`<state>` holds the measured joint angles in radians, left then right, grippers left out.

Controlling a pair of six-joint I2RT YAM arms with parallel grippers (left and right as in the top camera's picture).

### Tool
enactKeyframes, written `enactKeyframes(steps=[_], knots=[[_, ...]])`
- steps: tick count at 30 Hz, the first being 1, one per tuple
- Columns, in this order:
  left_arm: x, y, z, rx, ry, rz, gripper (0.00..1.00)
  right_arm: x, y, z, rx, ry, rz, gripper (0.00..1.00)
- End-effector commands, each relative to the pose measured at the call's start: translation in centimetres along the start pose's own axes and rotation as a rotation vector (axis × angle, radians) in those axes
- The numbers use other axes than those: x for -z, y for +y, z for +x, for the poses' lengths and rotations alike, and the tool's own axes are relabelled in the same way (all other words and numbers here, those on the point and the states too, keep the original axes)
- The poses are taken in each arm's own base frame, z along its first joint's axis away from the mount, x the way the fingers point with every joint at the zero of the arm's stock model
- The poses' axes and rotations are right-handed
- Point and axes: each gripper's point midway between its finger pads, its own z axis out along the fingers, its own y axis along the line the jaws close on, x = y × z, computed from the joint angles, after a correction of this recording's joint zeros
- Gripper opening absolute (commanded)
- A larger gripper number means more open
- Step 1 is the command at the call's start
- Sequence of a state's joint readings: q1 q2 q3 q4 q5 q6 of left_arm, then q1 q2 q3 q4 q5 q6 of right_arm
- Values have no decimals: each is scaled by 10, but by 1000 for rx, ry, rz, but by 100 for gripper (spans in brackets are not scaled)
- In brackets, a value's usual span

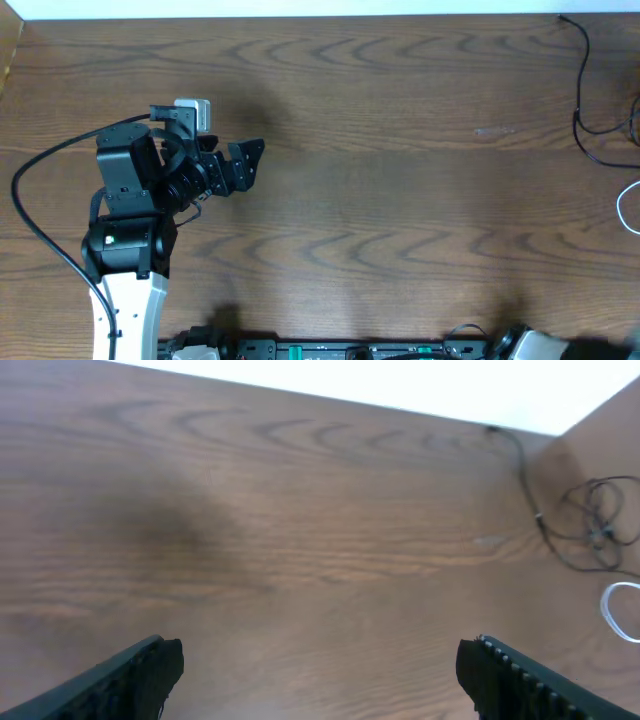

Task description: Untangle cables

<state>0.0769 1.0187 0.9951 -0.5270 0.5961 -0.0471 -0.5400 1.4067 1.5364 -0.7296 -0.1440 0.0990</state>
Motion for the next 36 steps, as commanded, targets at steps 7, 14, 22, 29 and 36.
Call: enactKeyframes(steps=[7,14,22,29,36], knots=[[2,18,30,-38,81,-97,93,57,62,108,75,22,-157,99],[39,23,47,-61,-18,-222,93,77,84,189,141,73,-247,99],[41,25,85,-33,19,-224,93,73,98,244,248,142,-238,99],[38,25,95,-24,48,-208,93,81,100,254,283,116,-148,99],[37,23,95,-25,47,-199,93,81,120,230,323,11,-224,99]])
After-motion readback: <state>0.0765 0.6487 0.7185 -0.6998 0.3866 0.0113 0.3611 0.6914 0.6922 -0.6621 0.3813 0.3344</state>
